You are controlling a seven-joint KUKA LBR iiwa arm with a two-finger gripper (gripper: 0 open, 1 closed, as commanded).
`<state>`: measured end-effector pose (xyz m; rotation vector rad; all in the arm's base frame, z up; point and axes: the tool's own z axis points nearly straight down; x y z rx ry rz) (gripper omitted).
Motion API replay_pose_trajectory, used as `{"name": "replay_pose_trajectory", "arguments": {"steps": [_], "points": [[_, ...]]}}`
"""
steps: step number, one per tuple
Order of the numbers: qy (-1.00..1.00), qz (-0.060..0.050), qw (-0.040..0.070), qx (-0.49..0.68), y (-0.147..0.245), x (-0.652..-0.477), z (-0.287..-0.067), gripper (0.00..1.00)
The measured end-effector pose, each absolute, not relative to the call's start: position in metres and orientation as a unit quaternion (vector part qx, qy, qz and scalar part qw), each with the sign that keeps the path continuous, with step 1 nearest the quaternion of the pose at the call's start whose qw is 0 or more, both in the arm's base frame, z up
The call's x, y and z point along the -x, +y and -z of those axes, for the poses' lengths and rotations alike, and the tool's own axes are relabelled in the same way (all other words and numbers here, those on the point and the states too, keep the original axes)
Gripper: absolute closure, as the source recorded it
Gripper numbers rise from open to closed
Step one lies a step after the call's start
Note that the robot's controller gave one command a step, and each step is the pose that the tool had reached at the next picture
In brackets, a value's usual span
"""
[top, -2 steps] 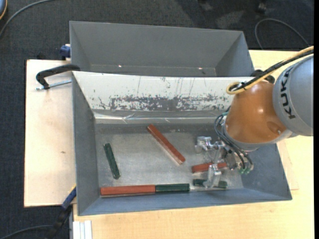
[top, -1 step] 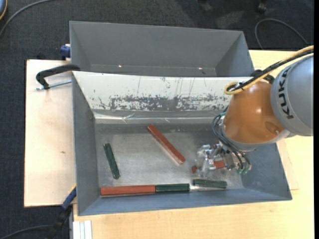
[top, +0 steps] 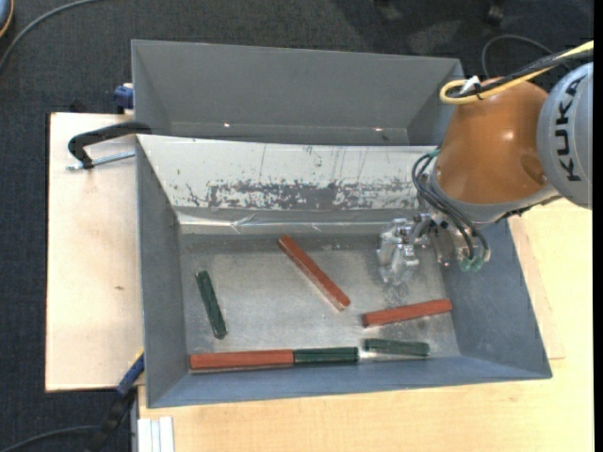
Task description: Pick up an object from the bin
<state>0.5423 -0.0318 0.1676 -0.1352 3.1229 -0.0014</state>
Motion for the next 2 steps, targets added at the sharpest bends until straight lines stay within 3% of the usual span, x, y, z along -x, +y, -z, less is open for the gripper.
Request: {"name": "replay_pose_trajectory", "arguments": {"steps": [1,2], "points": [[0.999,0.000,0.002,0.043,-0.032,-0.539,-0.163,0.00],[0.999,-0.001,-0.003,-0.047,-0.014,-0.514,-0.067,0.00]]}}
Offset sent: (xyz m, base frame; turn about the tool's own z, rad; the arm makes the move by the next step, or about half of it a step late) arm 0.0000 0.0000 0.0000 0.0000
